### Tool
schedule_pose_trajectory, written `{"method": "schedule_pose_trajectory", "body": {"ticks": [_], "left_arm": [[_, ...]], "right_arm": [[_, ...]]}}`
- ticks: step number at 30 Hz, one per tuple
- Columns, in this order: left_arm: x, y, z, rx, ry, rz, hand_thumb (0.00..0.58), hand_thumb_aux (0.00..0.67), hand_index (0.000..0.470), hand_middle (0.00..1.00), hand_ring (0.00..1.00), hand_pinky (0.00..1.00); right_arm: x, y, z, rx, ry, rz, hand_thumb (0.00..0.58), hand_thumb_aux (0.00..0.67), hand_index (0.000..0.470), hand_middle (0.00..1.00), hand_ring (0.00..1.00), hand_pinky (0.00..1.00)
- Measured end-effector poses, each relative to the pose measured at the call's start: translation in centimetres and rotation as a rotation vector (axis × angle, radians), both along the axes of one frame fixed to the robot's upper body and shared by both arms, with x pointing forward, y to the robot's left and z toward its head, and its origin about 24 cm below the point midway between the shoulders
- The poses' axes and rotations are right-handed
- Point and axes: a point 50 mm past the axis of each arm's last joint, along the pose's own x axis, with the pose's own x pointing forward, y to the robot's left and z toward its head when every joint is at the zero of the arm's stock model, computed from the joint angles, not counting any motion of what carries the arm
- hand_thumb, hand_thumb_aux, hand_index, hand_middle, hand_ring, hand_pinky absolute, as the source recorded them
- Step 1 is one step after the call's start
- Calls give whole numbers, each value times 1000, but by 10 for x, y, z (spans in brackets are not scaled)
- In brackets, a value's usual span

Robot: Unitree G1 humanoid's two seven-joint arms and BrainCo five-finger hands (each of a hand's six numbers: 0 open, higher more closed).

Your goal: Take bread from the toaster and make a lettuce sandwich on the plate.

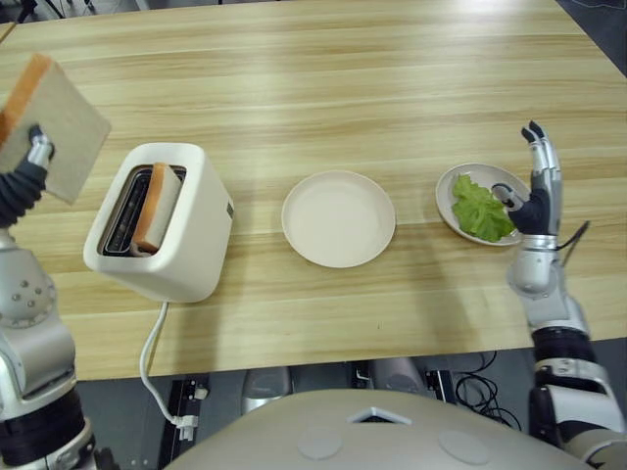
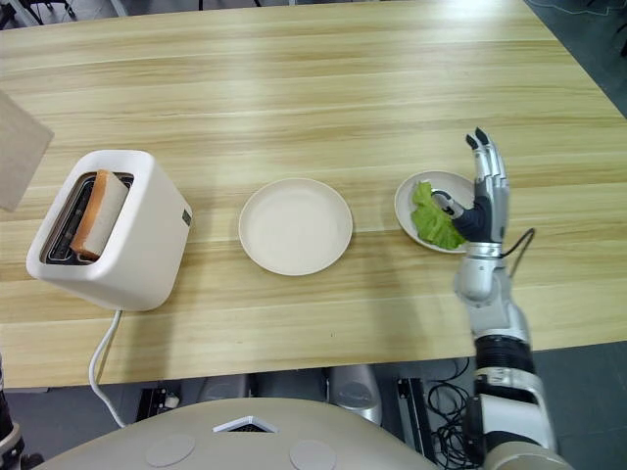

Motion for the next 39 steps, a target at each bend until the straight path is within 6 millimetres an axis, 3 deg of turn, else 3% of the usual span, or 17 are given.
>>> {"method": "schedule_pose_trajectory", "body": {"ticks": [2,5,9,14,17,21,26,30,35,36,38,39], "left_arm": [[9,-24,15,25,-57,-138,580,670,460,1000,1000,1000],[27,-57,14,-33,-21,-366,580,670,460,1000,1000,1000],[54,-121,-13,-165,198,-791,580,670,460,1000,1000,1000],[92,-169,-50,-230,493,-1041,580,670,460,1000,1000,1000],[109,-185,-84,-273,697,-1094,580,670,460,1000,1000,1000],[120,-190,-125,-296,911,-1091,580,670,460,1000,1000,1000],[146,-195,-133,-286,958,-1058,580,670,460,1000,1000,1000],[153,-199,-143,-263,992,-1044,580,670,460,1000,1000,1000],[154,-198,-163,-270,1024,-1005,580,670,460,1000,1000,1000],[155,-198,-164,-270,1022,-1003,573,596,409,1000,1000,1000],[155,-200,-167,-253,1033,-1002,452,355,244,1000,1000,1000],[155,-202,-170,-242,1040,-1003,398,294,202,1000,1000,1000]], "right_arm": [[-2,-15,-4,-150,35,-105,0,0,0,0,0,0],[-5,-30,-18,-261,129,-198,0,0,0,0,0,0],[-5,-38,-38,-335,257,-263,0,0,0,0,0,0],[-1,-45,-48,-361,349,-310,0,0,0,0,0,0],[1,-44,-53,-359,381,-308,0,0,0,0,0,0],[8,-41,-56,-368,420,-291,0,0,0,0,0,0],[17,-35,-55,-386,431,-258,0,0,0,0,0,0],[20,-31,-58,-392,472,-232,0,0,0,0,0,0],[20,-28,-66,-412,534,-212,275,184,126,0,0,0],[20,-27,-66,-417,541,-207,325,226,155,0,0,0],[20,-26,-69,-424,569,-199,458,363,249,0,0,0],[20,-25,-71,-422,580,-197,484,397,272,0,0,0]]}}
